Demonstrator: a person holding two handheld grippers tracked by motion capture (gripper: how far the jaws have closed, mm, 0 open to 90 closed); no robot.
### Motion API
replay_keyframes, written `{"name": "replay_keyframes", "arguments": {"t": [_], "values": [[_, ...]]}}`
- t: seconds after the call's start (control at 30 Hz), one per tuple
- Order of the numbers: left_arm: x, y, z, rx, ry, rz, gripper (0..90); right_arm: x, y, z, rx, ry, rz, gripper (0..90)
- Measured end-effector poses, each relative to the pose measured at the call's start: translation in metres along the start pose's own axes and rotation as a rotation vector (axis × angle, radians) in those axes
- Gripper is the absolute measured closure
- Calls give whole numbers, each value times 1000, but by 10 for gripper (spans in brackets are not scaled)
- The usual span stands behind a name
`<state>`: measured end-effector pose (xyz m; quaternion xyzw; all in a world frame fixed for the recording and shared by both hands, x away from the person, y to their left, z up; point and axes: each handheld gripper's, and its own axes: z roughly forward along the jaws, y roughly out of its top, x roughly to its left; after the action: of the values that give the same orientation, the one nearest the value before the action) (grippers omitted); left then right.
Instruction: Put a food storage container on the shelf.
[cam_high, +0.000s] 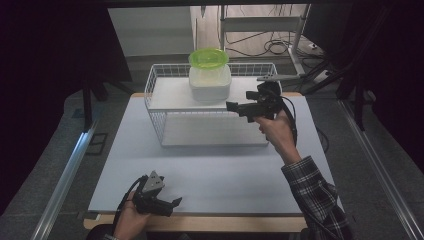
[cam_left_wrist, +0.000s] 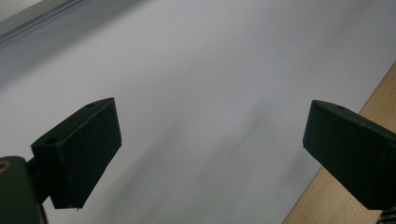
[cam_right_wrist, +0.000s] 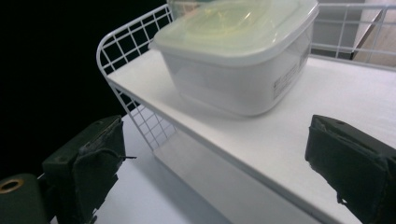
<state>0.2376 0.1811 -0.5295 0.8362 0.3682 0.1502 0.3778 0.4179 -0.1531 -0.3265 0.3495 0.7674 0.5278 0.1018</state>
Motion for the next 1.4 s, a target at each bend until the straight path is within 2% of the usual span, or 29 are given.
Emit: {"name": "replay_keyframes", "arguments": {"t": [0.3, 0.53, 0.73, 0.93, 1.2, 1.4], "values": [[2, 0, -2, -24, -30, -20, 39, 12, -21, -6, 21, 0, -53, 35], [1, 0, -2, -30, -43, -25, 39, 15, -40, -12, 51, 0, -62, 29], [2, 0, -2, -32, -40, -25, 39, 14, -61, -18, 60, -11, -57, 30], [2, 0, -2, -35, -36, -23, 39, 10, -84, -24, 67, -47, -56, 28], [3, -1, -2, -47, -37, -40, 39, 4, -114, -30, 93, -64, -41, 30], [3, -1, -1, -40, -38, -35, 36, 0, -139, -32, 121, -105, -54, 22]]}}
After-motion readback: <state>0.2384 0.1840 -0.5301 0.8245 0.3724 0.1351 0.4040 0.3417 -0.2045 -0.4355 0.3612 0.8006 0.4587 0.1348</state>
